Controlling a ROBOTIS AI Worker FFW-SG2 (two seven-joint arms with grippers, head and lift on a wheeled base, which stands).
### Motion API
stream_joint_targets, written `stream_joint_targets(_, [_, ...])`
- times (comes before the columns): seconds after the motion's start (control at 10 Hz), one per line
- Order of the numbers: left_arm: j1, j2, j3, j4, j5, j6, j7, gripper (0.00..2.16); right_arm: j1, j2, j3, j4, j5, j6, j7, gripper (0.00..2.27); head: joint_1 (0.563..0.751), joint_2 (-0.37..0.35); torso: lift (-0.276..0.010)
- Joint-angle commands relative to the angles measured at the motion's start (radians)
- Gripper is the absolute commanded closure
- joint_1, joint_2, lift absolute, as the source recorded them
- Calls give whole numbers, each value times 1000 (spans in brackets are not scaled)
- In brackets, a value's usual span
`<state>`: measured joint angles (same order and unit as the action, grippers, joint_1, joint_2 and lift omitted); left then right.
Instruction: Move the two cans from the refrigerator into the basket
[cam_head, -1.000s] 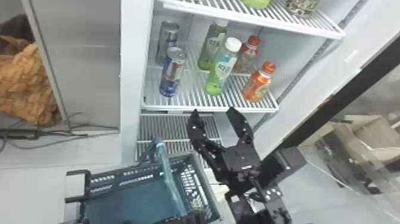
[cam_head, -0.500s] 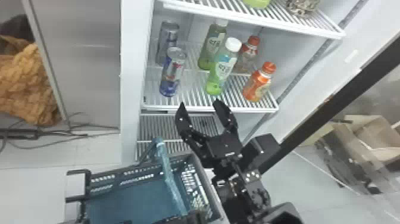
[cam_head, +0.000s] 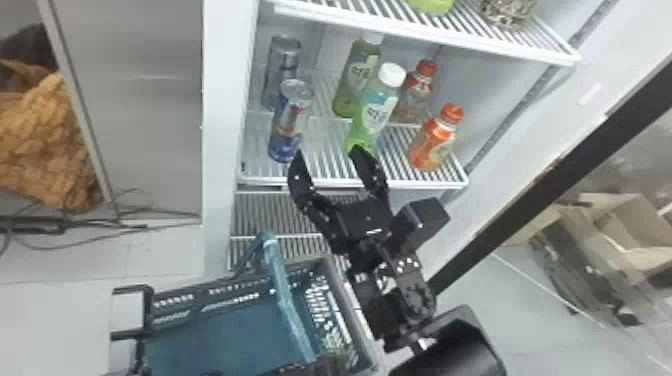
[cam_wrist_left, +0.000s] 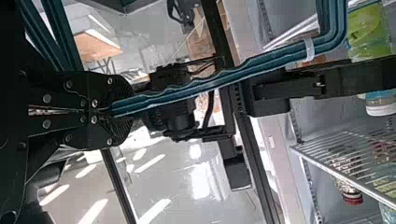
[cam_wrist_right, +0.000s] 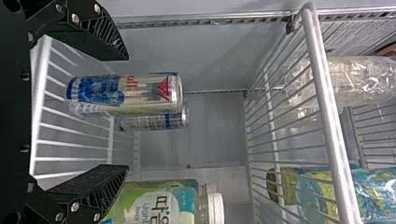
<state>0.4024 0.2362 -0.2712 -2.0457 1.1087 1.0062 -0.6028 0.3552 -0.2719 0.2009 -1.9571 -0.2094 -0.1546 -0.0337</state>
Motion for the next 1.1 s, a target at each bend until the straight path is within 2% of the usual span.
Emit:
stream_joint_targets(0.0, [-2, 0, -2, 0, 0, 0, 0, 1207, -53, -3, 18, 37, 0, -7, 0, 191, 695, -350, -276])
stream_joint_targets(1.0, [-7, 2, -6, 2, 6, -5, 0, 1207, -250, -3, 90, 206, -22, -12, 2, 197, 695, -340, -276])
